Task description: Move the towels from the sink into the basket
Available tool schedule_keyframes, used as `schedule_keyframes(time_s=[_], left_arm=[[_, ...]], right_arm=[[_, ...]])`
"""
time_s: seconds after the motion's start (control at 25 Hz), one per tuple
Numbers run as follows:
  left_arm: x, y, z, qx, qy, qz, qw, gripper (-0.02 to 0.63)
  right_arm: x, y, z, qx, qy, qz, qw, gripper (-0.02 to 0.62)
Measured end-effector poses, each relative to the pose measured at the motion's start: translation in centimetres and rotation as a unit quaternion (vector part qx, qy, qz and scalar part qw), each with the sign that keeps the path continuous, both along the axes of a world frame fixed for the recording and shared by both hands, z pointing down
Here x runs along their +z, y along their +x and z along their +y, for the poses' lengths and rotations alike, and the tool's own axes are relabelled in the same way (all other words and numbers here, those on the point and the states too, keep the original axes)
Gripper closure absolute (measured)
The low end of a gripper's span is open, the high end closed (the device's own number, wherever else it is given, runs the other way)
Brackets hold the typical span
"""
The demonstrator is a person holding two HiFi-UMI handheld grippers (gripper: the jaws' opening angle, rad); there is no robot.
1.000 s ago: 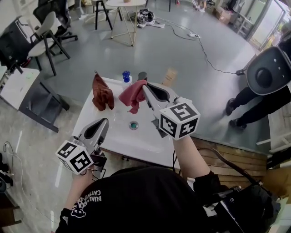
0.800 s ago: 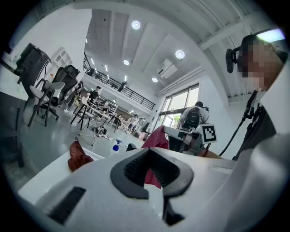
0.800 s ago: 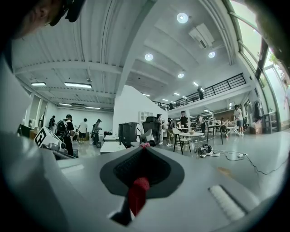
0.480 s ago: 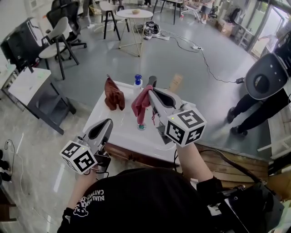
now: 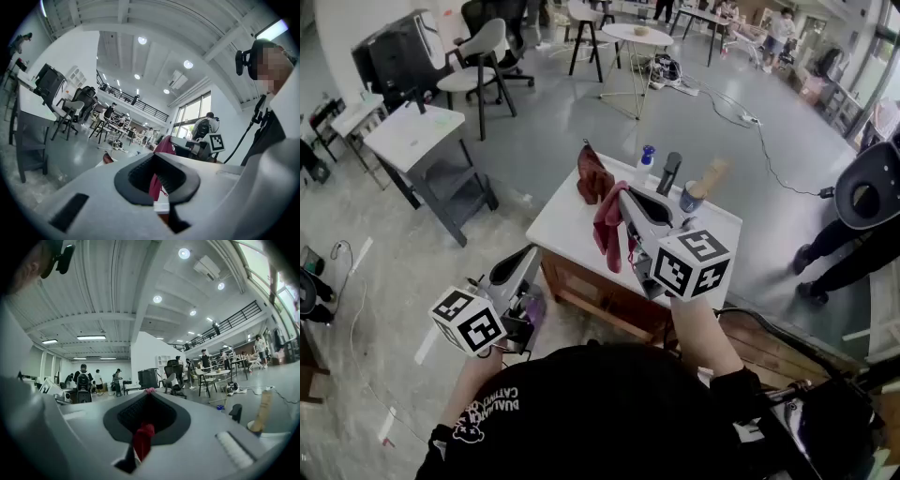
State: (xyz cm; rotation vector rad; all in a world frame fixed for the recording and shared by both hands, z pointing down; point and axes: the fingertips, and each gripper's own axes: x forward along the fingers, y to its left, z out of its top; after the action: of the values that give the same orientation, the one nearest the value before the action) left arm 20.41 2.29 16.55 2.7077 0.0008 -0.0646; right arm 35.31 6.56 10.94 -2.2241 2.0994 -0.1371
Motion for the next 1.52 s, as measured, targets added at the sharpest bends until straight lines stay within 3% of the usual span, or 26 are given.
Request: schedule_keyframes(time_s=[0.44, 0.88, 1.16, 1.52], left_arm=[[-1.6, -18.5, -1.5, -0.129, -0.001, -0.001, 0.9917, 0.603], [-0.5, -33.7, -0.8, -0.244, 0.006, -0.005, 0.9698, 0.603], [1.0, -40.5, 0.2, -0.307, -0.014, 0.001, 0.9515, 0.603], [3.1, -43.9, -0.6, -0.350, -0.040, 0.000, 0.9358, 0.603]], right_arm=[[-1.2, -16.4, -4.3, -0.100, -0.002, -0.007, 0.995, 0.578], [0.2, -29.5, -7.2, -0.186, -0.005, -0.014, 0.982, 0.578], [2.3, -35.7, -8.6, -0.237, -0.027, -0.011, 0.971, 0.578], [4.4, -39.4, -11.2, -0.275, -0.060, -0.014, 0.960, 0.578]])
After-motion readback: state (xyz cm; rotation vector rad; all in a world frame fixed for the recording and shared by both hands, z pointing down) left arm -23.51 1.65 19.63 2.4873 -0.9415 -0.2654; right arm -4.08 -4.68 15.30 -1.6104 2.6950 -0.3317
